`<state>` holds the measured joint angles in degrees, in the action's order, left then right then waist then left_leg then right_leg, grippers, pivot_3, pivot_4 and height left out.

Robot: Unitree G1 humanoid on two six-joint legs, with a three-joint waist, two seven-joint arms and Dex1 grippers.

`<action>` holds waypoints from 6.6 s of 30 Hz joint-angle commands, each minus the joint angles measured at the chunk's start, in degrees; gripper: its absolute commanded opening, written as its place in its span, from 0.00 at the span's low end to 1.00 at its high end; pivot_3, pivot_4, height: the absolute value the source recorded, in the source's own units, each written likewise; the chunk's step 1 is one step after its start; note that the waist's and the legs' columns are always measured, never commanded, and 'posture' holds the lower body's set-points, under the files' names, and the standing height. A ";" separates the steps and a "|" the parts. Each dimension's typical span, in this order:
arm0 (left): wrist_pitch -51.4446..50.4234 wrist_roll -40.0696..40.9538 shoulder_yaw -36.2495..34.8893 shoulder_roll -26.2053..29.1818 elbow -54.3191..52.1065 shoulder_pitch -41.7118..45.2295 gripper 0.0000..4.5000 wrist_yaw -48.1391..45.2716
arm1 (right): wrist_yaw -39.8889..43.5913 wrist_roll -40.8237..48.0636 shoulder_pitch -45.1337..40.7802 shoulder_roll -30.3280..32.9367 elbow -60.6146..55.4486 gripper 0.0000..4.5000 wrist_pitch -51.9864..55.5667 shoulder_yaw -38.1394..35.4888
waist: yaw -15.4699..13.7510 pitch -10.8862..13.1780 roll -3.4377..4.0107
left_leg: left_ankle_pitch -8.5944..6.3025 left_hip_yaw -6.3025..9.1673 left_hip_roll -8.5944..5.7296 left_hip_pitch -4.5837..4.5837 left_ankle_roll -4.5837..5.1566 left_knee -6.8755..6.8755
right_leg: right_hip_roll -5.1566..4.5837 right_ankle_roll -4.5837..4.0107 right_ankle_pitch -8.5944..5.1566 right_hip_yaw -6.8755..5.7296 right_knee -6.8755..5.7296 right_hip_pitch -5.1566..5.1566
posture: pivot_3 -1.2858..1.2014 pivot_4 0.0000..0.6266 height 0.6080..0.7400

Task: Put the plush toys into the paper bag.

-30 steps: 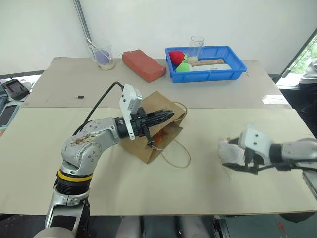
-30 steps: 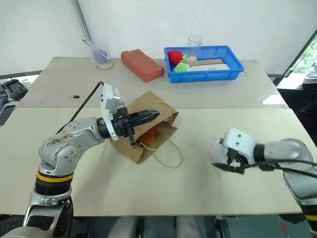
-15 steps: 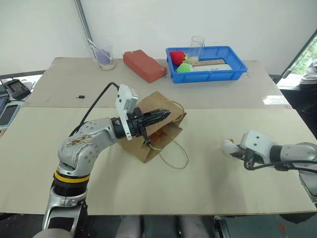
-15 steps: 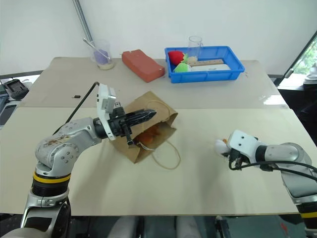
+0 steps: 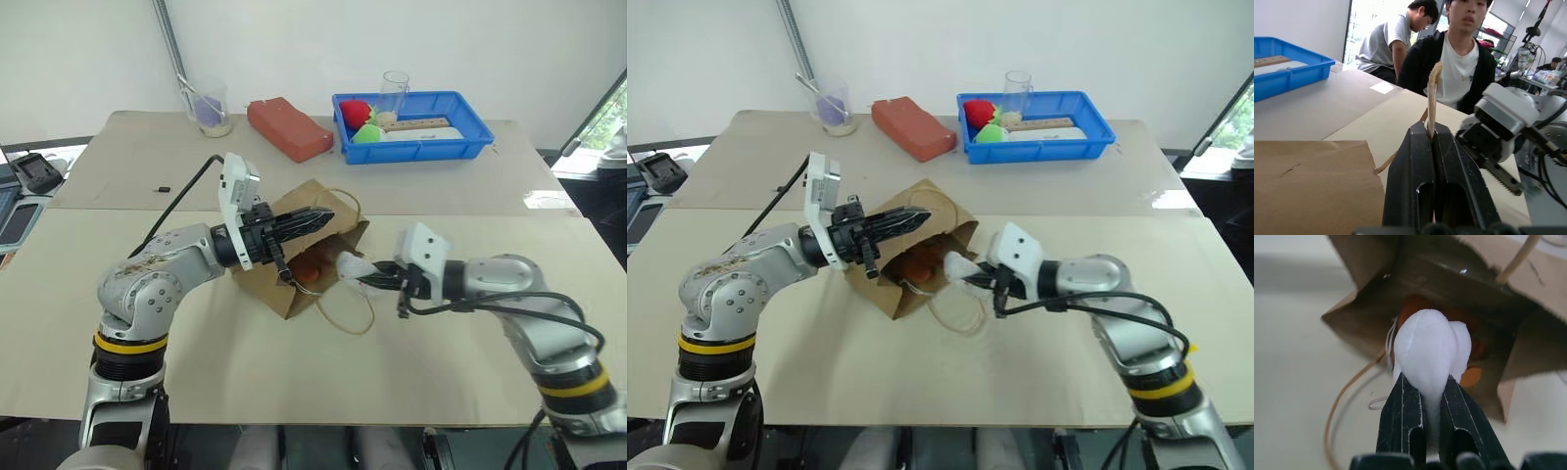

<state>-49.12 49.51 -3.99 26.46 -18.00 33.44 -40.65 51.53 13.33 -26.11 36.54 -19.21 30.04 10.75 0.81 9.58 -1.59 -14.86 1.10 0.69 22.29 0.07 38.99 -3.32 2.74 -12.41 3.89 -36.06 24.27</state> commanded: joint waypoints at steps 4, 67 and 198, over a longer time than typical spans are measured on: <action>-0.86 2.48 -1.54 1.05 -2.57 0.85 0.00 0.42 | -4.48 -5.25 -3.65 -5.51 4.77 0.00 -7.01 3.09 | 0.15 0.00 0.00 | 0.00 0.00 0.01 -0.01 0.00 -0.01 | 0.01 -0.01 0.00 -0.01 -0.03 0.01 | 0.52 0.24 1.00; -1.32 5.85 -4.56 1.44 -2.58 1.42 0.00 7.09 | 10.10 -10.73 2.43 1.87 7.33 0.94 -6.95 13.72 | 0.18 0.00 -0.01 | 0.02 0.06 0.01 -0.04 -0.03 -0.01 | 0.01 -0.02 0.01 -0.04 -0.01 -0.01 | 0.52 0.24 1.00; 24.49 -18.20 -5.73 3.11 24.73 0.84 1.00 -13.36 | 10.50 27.97 -17.66 20.34 -6.72 0.99 21.63 -15.88 | 0.03 0.06 0.00 | -0.01 -0.01 0.02 0.77 0.04 0.38 | -0.05 0.01 0.01 -0.10 -0.66 0.89 | 0.52 0.24 1.00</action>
<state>-24.21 29.69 -8.02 29.51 7.25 32.80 -54.49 62.27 40.60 -43.64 55.87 -24.43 51.78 -3.78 0.84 9.64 -1.59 -14.87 1.10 0.71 23.05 0.11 39.37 -3.37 2.75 -12.40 3.79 -36.72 25.16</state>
